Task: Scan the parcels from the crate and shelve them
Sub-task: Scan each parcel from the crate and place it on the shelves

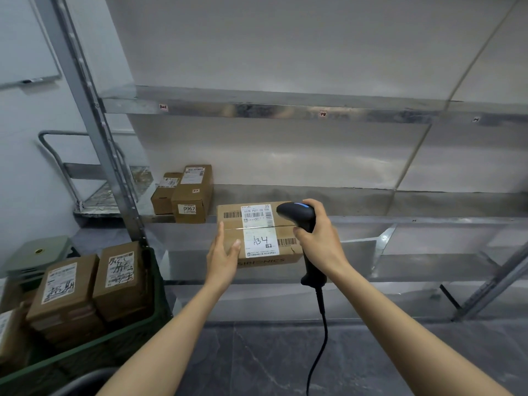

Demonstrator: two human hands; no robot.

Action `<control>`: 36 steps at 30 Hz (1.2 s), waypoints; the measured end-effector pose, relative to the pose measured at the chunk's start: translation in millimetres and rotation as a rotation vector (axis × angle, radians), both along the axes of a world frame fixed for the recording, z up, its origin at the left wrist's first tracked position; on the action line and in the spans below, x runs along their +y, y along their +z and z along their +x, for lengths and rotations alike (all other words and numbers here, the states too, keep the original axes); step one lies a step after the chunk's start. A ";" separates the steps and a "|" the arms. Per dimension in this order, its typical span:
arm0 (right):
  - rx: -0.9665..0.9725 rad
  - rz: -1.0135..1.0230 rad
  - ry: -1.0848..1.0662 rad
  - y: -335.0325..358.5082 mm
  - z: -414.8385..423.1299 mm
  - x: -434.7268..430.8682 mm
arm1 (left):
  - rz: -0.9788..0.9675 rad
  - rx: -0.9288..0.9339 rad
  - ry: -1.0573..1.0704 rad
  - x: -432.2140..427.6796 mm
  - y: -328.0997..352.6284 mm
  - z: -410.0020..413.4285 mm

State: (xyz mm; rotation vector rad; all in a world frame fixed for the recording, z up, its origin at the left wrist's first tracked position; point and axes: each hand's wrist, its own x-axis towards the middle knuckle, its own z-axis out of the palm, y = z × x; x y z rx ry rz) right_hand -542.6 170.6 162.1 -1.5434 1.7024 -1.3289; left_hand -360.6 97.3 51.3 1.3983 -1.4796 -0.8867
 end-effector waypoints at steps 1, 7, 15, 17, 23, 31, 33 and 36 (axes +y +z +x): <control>-0.002 0.000 0.001 -0.5 -3.6 -3.3 | 0.004 0.007 0.002 -0.8 0.3 -1.0; 0.003 -0.002 -0.004 -3.3 -16.8 -27.5 | 0.059 0.020 -0.003 -19.0 2.0 0.3; 0.011 -0.001 -0.037 -12.2 -18.1 -97.9 | 0.064 -0.010 -0.067 -86.4 -5.2 8.1; 0.014 0.001 -0.053 -13.4 -16.3 -121.0 | 0.054 -0.030 -0.085 -106.5 -3.8 10.4; 0.038 0.015 -0.098 -17.1 -9.4 -183.3 | 0.074 -0.059 -0.112 -170.1 -14.2 19.7; 0.047 0.043 -0.076 -27.5 -11.6 -232.3 | 0.133 -0.118 -0.141 -218.6 -28.0 23.2; 0.043 0.052 -0.070 -30.3 -15.3 -241.4 | 0.146 -0.132 -0.136 -226.4 -32.2 20.4; 0.048 0.063 -0.063 -34.3 -23.2 -255.6 | 0.170 -0.120 -0.115 -238.6 -36.5 14.9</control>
